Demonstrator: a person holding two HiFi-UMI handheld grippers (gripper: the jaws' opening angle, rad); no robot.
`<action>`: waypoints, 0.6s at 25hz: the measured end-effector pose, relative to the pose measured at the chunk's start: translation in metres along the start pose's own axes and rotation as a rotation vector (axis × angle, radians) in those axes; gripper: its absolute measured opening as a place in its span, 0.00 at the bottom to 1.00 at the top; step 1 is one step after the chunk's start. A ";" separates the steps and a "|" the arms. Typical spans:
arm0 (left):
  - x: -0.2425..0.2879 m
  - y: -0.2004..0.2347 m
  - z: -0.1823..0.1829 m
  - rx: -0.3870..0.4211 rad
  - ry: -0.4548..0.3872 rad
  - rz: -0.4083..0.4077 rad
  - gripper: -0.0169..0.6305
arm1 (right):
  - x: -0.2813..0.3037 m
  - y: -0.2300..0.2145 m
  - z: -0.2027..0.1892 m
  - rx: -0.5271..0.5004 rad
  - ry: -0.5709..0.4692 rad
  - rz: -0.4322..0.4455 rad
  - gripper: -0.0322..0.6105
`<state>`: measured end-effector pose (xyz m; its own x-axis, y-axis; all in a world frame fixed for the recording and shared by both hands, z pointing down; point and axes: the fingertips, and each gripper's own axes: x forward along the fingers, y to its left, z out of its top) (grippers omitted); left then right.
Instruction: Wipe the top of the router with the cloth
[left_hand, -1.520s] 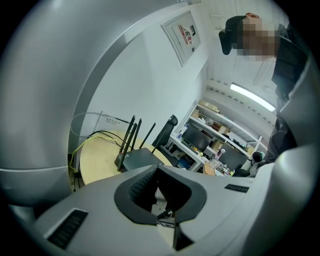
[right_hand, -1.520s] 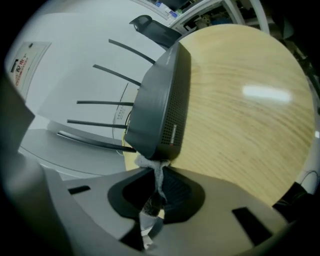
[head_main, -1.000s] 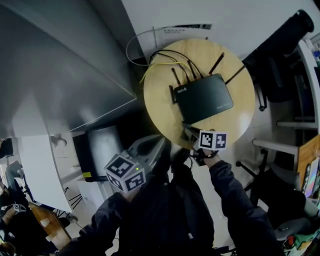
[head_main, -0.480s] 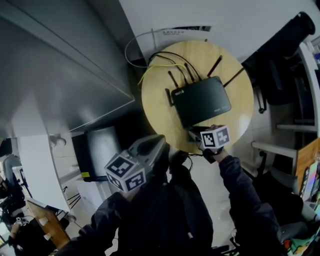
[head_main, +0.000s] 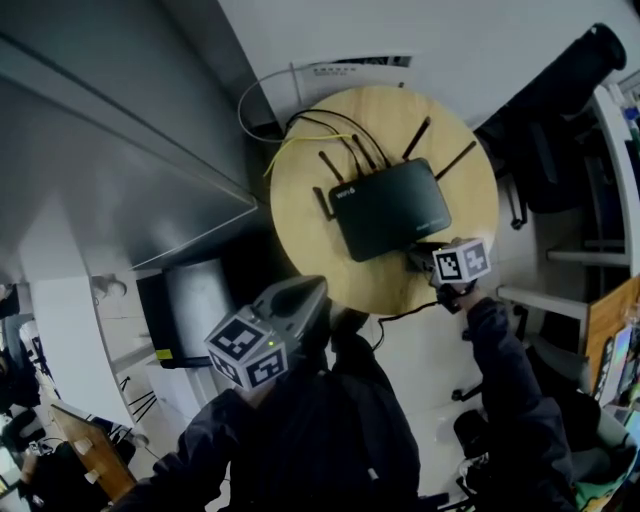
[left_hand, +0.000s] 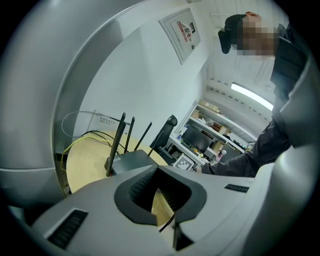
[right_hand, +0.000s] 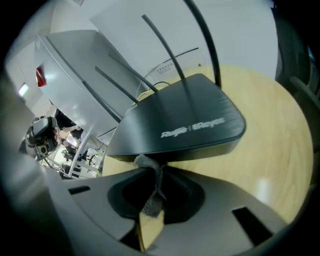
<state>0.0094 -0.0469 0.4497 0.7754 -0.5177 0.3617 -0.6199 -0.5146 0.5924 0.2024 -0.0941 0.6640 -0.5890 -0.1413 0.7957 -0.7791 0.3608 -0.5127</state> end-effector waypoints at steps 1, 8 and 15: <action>0.001 0.000 0.000 0.001 0.001 0.000 0.02 | -0.005 -0.010 0.001 0.002 -0.002 -0.010 0.16; 0.006 -0.002 0.000 0.004 0.007 0.006 0.01 | -0.041 -0.074 0.010 0.034 -0.049 -0.106 0.16; 0.011 -0.004 -0.001 0.007 0.015 0.005 0.02 | -0.057 -0.107 0.012 0.089 -0.121 -0.195 0.16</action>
<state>0.0209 -0.0500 0.4522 0.7737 -0.5104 0.3754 -0.6248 -0.5168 0.5852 0.3168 -0.1359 0.6696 -0.4429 -0.3120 0.8405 -0.8933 0.2339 -0.3839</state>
